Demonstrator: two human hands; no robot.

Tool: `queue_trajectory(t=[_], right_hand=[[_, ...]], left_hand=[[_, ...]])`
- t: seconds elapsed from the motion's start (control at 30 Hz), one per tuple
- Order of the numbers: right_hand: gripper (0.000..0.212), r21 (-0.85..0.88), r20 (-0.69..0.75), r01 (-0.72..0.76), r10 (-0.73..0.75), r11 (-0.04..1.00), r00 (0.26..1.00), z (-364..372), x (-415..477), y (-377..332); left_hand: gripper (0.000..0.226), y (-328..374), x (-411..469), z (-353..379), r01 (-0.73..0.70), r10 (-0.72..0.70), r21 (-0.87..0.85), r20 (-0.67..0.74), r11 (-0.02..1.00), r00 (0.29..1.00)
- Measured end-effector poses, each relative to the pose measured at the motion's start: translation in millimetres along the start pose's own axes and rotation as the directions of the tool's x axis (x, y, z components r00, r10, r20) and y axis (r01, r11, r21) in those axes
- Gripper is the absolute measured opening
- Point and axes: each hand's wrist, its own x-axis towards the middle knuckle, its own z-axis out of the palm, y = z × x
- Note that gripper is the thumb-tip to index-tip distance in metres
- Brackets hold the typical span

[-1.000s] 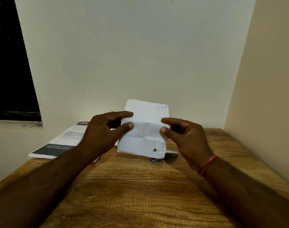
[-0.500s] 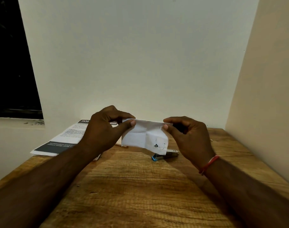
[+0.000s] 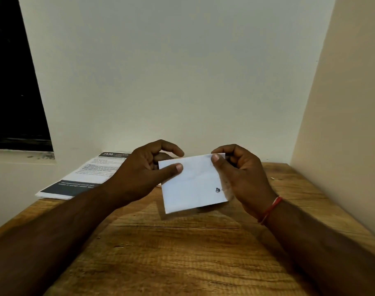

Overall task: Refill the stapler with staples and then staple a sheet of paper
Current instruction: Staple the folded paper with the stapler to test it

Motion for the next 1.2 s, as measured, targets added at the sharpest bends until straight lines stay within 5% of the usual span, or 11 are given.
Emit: queue_trajectory(t=[0.27, 0.6, 0.8, 0.93, 1.03, 1.2], right_hand=[[0.016, -0.074, 0.015, 0.062, -0.062, 0.995, 0.998, 4, -8, -11], [0.050, 0.063, 0.113, -0.128, 0.120, 0.990, 0.986, 5, -4, -6], [0.047, 0.051, 0.153, -0.124, 0.115, 0.991, 0.982, 6, -5, -5], [0.029, 0.104, 0.037, -0.091, 0.087, 0.990, 0.995, 2, 0, -4], [0.023, -0.043, -0.015, -0.084, 0.083, 0.996, 0.996, -11, 8, 1], [0.042, -0.542, 0.302, 0.016, 0.177, 0.840, 0.937, -19, 8, 21]], left_hand=[[0.018, 1, -1, -2, 0.020, -0.033, 0.107, 0.122, 0.994, 0.992], [0.014, -12, 9, -5, 0.162, -0.174, -0.149, -0.070, 0.975, 0.982], [0.022, -13, 6, -4, 0.228, -0.219, -0.071, 0.112, 0.971, 0.969], [0.024, -14, 8, -5, 0.240, -0.236, -0.170, 0.047, 0.956, 0.971], [0.029, -18, 14, -11, 0.235, -0.264, -0.290, -0.062, 0.928, 0.963], [0.033, -27, 21, -19, 0.207, -0.297, -0.437, -0.150, 0.875, 0.943]])
